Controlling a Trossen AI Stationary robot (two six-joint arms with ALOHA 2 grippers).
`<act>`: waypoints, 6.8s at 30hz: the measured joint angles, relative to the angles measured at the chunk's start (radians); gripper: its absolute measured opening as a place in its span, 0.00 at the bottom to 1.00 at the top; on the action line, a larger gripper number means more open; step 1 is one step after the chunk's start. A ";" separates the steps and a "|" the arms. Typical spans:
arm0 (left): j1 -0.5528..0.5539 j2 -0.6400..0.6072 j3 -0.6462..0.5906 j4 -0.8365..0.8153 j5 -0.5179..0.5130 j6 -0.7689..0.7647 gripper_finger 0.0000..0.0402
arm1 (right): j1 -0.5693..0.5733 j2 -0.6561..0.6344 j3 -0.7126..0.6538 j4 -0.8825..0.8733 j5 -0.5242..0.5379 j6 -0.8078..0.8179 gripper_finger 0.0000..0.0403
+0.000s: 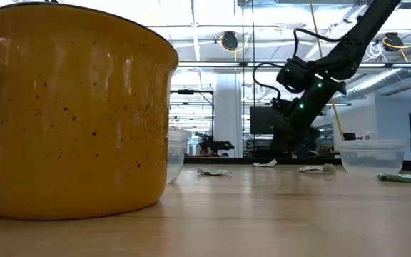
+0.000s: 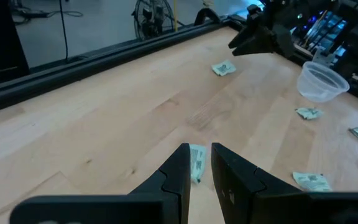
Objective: Pick and place items into bin
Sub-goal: Put the stevia packet into the right transparent bin, then put the stevia packet into the left transparent bin
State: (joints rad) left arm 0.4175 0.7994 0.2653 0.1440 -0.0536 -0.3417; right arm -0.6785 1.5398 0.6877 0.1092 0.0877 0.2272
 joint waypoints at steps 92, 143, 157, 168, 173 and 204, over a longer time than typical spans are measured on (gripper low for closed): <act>0.000 0.000 -0.001 0.030 0.001 -0.006 0.17 | 0.663 -0.854 -0.109 -1.083 0.177 0.673 0.00; 0.000 0.000 -0.001 0.150 -0.001 0.025 0.17 | 0.658 -0.965 -0.221 -0.575 0.082 0.270 0.13; 0.047 0.173 -0.001 0.123 0.128 -0.140 0.17 | 0.658 -0.892 -0.280 0.115 0.488 -0.197 0.13; 0.047 0.507 0.000 0.306 0.177 -0.181 0.17 | 0.552 -0.856 -0.359 0.486 0.487 -0.344 0.13; 0.047 0.577 0.000 0.367 0.178 -0.156 0.18 | 0.478 -0.856 -0.359 0.508 0.486 -0.357 0.13; 0.038 0.842 0.222 0.279 0.147 -0.177 0.43 | 0.217 -0.390 -0.197 0.388 0.090 -0.163 0.13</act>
State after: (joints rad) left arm 0.4550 1.6412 0.4873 0.4229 0.0933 -0.5183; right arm -0.4618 1.1500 0.4904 0.4976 0.1780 0.0647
